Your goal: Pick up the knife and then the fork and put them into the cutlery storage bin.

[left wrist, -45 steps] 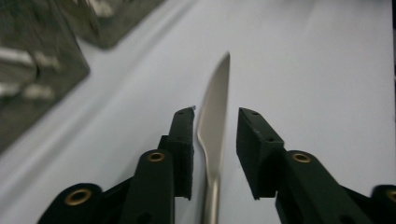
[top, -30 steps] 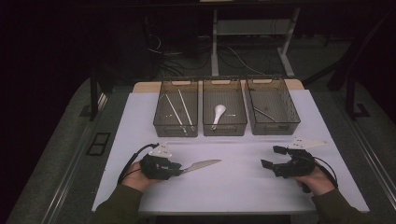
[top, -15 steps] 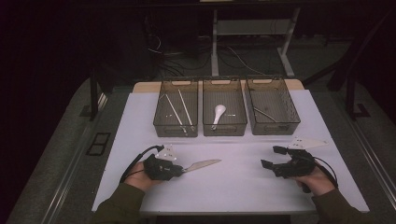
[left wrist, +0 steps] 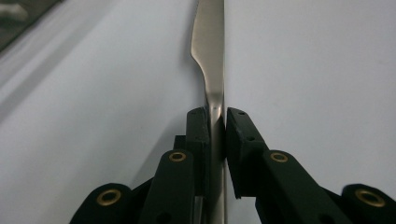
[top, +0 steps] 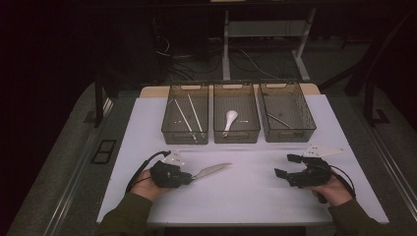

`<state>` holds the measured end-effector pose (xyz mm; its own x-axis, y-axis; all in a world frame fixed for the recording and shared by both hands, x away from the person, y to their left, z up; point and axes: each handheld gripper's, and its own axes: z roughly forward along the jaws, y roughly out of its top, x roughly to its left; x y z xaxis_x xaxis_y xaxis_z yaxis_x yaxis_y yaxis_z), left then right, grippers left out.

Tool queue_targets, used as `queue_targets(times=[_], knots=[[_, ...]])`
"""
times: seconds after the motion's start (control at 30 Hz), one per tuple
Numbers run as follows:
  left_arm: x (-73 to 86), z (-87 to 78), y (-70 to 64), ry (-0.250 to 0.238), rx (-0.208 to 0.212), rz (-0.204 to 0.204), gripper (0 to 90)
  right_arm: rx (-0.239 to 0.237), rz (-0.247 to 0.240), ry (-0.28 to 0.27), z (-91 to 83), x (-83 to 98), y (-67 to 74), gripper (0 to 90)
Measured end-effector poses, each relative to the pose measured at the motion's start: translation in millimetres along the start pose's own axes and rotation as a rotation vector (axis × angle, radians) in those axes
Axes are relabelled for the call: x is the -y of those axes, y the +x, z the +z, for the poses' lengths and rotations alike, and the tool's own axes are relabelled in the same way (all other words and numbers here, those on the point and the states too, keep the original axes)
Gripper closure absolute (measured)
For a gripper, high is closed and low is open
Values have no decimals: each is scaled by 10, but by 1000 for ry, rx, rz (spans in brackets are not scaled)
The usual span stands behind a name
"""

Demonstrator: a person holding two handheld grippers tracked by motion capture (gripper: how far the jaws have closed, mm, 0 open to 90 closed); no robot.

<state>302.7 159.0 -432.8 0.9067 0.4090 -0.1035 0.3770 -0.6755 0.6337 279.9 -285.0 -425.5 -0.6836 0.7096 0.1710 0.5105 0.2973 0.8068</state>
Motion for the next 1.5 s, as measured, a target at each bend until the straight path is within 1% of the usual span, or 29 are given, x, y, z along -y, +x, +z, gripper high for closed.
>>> queue_targets(times=[0.03, 0.07, 0.1, 0.13, 0.23, 0.4, 0.47, 0.5, 0.53, 0.6, 0.7, 0.73, 0.77, 0.83, 0.9, 0.93, 0.97, 1.0, 1.07, 1.1, 1.13, 1.23, 1.3, 1.4, 1.5], knots=[[-11, -18, 12, -6, 4, 11, 794, 0, 0, 0, 0, -1, 1, 208], [-17, -26, 2, -27, 4, 1, 794, 0, 0, 0, 0, -1, 1, 208], [-25, -39, -9, -33, 6, -9, 794, 0, 1, 1, 1, -1, 0, 208], [-37, -51, -2, -40, 4, 3, 794, -1, 0, 2, 1, -2, -1, 208], [-65, -83, -31, -67, 11, -6, 794, -4, 3, 2, 2, -4, -2, 208], [-135, -107, -80, -103, 28, 10, 794, -16, 9, 3, 7, -25, 29, 209], [-173, -108, -110, -119, 27, 21, 794, -42, 0, 3, 20, -49, 59, 201], [-196, -106, -121, -126, 34, 23, 794, -55, -1, 7, 28, -70, 83, 195], [-220, -106, -136, -135, 35, 28, 794, -73, -12, 11, 39, -94, 107, 194], [-280, -104, -170, -158, 39, 41, 794, -85, -27, 3, 68, -148, 177, 192], [-383, -106, -203, -194, 46, 51, 794, -120, -45, -14, 108, -236, 275, 192], [-420, -103, -212, -207, 52, 51, 794, -144, -42, -19, 126, -273, 307, 192], [-455, -99, -219, -216, 56, 55, 797, -158, -42, -22, 145, -313, 337, 191], [-521, -76, -244, -226, 53, 61, 797, -170, -49, -27, 182, -398, 396, 193], [-584, -36, -257, -226, 40, 63, 797, -195, -55, -39, 208, -476, 448, 235], [-614, -13, -259, -231, 31, 57, 797, -196, -63, -47, 226, -511, 480, 256], [-650, 9, -257, -230, 23, 53, 797, -206, -63, -57, 244, -542, 506, 313], [-687, 31, -259, -235, 13, 50, 797, -219, -56, -72, 260, -573, 527, 347], [-767, 74, -265, -250, -8, 34, 797, -253, -41, -91, 309, -629, 560, 386], [-807, 94, -270, -257, -16, 32, 797, -257, -35, -105, 330, -654, 575, 447], [-847, 117, -277, -264, -26, 29, 797, -272, -40, -125, 352, -675, 578, 498], [-957, 186, -297, -276, -40, 27, 797, -273, -19, -156, 402, -744, 580, 604], [-1019, 237, -315, -283, -46, 28, 797, -275, -1, -160, 436, -790, 569, 633], [-1094, 290, -344, -298, -49, 31, 796, -249, 19, -157, 505, -828, 538, 656], [-1152, 325, -380, -311, -58, 35, 796, -250, 34, -156, 553, -845, 510, 734]])
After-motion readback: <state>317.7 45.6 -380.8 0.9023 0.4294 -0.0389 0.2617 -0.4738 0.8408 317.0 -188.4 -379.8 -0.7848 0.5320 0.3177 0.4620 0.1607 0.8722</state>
